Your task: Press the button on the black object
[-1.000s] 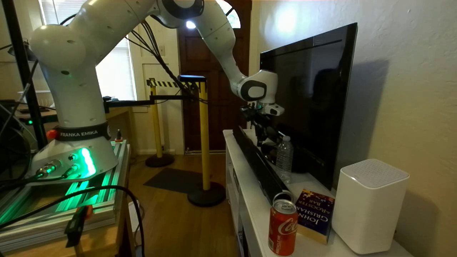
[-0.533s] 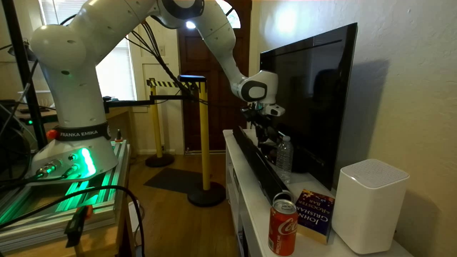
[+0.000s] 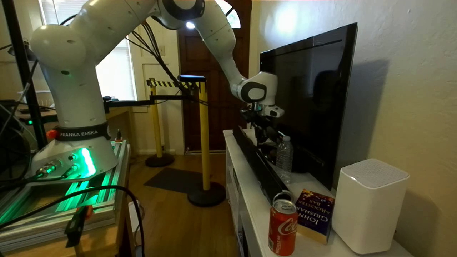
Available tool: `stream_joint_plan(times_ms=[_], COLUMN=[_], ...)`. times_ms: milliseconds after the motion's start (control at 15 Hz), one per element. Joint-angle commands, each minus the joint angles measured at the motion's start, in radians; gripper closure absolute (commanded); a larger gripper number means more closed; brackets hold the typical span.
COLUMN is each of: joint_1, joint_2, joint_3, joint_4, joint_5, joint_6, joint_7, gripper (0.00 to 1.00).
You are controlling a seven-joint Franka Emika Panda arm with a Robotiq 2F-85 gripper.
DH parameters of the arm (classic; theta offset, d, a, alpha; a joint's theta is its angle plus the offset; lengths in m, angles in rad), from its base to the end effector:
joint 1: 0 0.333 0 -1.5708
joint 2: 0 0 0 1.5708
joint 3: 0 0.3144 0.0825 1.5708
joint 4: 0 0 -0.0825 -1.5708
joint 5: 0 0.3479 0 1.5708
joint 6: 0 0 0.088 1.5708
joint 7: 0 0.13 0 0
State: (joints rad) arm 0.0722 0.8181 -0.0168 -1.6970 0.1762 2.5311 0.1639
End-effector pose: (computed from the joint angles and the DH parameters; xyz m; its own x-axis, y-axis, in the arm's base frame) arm 0.6457 0.0371 0.1258 0.9698 -0.2440 -0.0045 -0.2434 -0.9656 -0.0912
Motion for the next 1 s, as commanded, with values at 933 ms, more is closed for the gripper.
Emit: stream_joint_plan(times_ms=[933], joint_1=[0.050], joint_2=[-0.194], joint_3=[-0.013], joint_4=[-0.104], joint_5=[-0.022], joint_6=[-0.049], joint_7=[0.126], gripper=[1.00])
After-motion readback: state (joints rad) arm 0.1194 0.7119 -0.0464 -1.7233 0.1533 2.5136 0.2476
